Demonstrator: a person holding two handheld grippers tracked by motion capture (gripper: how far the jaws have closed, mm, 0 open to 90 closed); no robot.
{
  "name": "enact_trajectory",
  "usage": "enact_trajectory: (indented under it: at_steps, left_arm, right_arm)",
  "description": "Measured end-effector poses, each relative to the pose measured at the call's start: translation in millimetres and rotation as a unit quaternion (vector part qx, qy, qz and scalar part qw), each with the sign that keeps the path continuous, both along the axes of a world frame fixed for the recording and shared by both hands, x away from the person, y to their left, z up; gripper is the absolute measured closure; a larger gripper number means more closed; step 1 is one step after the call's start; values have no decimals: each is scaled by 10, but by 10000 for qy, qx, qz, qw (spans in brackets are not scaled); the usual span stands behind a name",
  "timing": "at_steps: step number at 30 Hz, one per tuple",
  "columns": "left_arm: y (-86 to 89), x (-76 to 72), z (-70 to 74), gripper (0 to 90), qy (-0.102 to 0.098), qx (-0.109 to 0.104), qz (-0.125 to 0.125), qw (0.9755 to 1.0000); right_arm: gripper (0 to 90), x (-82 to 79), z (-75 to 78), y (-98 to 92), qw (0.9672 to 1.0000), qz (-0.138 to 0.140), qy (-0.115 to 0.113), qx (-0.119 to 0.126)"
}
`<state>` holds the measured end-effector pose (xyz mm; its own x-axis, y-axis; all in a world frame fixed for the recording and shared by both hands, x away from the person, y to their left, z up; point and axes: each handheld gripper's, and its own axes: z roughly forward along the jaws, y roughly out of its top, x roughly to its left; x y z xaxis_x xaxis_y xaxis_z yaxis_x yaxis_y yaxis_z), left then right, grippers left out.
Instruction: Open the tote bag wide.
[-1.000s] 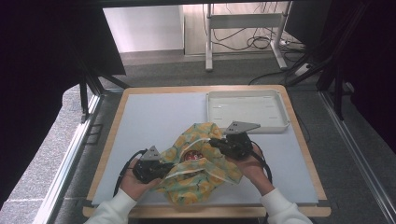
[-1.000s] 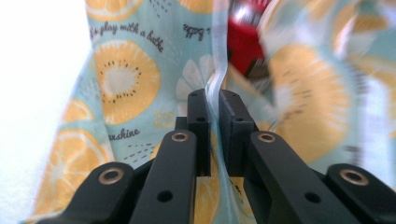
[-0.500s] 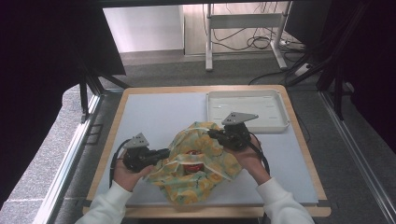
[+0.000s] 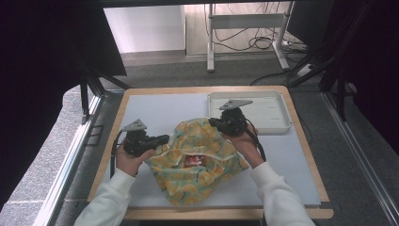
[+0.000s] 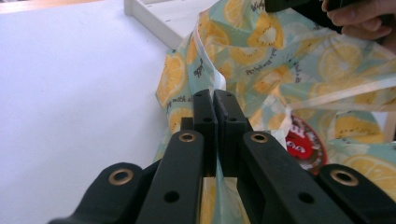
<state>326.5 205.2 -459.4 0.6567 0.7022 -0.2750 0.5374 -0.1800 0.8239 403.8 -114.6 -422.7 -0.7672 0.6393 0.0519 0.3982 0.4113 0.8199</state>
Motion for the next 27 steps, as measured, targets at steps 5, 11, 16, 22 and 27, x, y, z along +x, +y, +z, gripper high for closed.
enact_trajectory:
  at_steps: [5, 11, 16, 22, 27]
  left_arm:
    - [39, 77, -87, 899, 137, 47, 109, 9998]
    - [51, 188, -214, 900, 281, 166, 223, 9992]
    - [65, 245, -318, 900, 382, 301, 296, 9984]
    - [58, 290, -509, 900, 605, 565, 280, 9962]
    - [60, 315, -609, 900, 739, 669, 293, 9946]
  right_arm:
    - [890, 148, -138, 9, 9995, -113, 268, -136]
    - [890, 263, -306, 50, 9980, -213, 463, -366]
    - [890, 358, -493, 119, 9959, -339, 563, -615]
    - [889, 349, -664, 222, 9937, -281, 545, -937]
    - [889, 312, -762, 277, 9928, -199, 522, -1064]
